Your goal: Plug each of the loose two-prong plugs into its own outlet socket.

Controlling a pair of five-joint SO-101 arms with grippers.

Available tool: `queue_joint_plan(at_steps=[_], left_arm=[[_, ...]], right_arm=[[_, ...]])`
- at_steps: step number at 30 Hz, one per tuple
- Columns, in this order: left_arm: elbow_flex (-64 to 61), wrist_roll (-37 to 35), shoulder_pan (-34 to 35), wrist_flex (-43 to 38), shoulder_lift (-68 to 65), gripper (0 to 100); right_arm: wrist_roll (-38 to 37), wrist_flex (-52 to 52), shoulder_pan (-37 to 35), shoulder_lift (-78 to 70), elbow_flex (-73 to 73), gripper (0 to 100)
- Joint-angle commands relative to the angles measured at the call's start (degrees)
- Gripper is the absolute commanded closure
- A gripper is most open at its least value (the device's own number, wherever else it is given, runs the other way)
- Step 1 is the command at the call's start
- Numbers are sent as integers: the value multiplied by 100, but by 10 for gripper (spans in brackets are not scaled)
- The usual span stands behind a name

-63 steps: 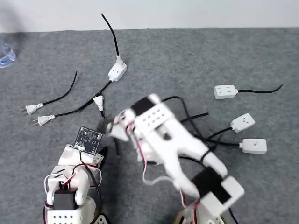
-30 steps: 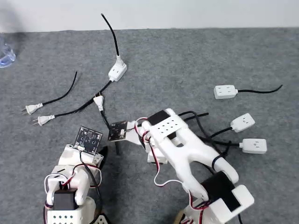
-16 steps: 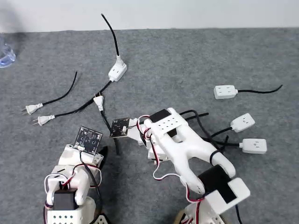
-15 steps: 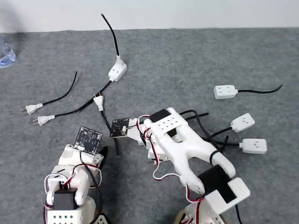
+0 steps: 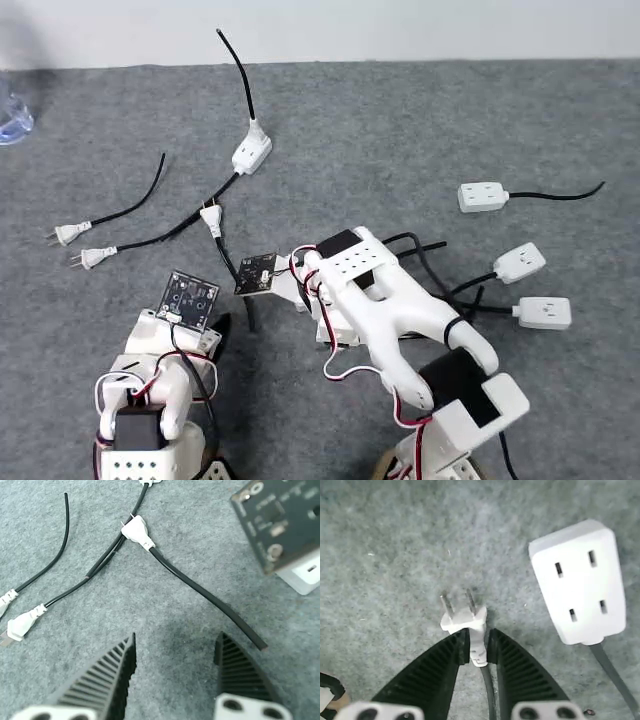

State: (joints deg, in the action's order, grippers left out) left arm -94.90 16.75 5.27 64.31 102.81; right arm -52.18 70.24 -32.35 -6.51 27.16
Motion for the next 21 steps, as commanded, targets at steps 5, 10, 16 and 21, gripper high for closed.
queue_joint_plan(at_steps=[5,10,16,21], left_arm=[[13,44,-44,-167,62,764],[13,44,-44,-167,62,764],[13,44,-44,-167,62,764],[13,44,-44,-167,62,764]], right_arm=[[-62,154,-31,-40,-26,900],[-62,163,-171,-40,-18,897],[-35,180,-330,-40,-26,858],[-35,558,-330,-40,-185,831]])
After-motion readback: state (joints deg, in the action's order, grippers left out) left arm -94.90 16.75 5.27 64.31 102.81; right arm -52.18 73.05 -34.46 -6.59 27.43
